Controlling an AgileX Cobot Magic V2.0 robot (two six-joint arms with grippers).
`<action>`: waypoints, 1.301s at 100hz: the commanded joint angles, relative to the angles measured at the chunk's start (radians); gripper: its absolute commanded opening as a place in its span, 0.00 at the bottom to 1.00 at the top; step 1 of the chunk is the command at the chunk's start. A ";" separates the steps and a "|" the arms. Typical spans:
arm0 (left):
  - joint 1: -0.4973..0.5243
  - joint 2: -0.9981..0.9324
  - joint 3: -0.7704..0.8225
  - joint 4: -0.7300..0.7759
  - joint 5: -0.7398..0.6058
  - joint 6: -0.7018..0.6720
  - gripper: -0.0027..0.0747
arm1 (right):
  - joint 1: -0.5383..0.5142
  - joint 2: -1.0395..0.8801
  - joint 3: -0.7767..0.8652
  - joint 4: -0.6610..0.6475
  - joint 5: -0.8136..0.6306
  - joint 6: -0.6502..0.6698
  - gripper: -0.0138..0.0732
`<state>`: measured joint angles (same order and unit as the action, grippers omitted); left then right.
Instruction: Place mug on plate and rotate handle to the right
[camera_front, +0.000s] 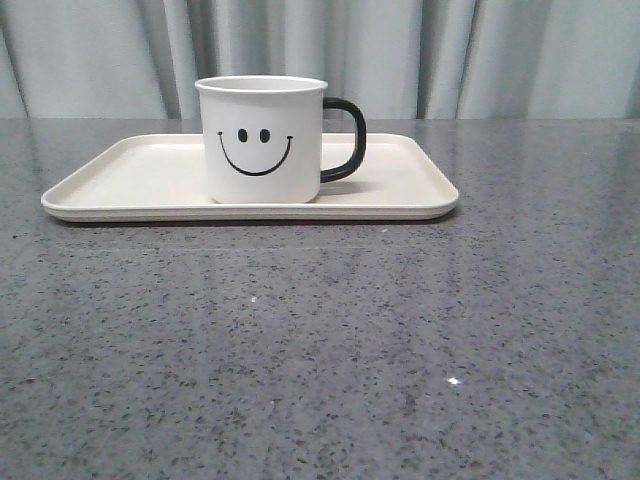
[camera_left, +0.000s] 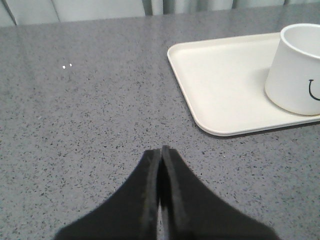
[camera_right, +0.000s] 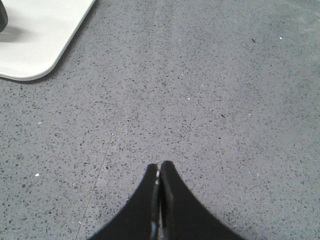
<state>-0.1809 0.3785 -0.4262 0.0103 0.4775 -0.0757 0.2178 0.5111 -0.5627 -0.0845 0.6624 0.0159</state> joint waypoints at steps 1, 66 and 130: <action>0.006 -0.058 0.042 0.012 -0.148 -0.001 0.01 | -0.006 0.000 -0.026 -0.019 -0.074 0.002 0.08; 0.107 -0.412 0.373 0.012 -0.303 -0.001 0.01 | -0.006 0.000 -0.026 -0.019 -0.074 0.002 0.08; 0.107 -0.412 0.437 0.019 -0.445 -0.001 0.01 | -0.006 0.000 -0.026 -0.019 -0.074 0.002 0.08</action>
<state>-0.0760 -0.0040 -0.0006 0.0269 0.1212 -0.0757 0.2178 0.5111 -0.5609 -0.0845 0.6624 0.0173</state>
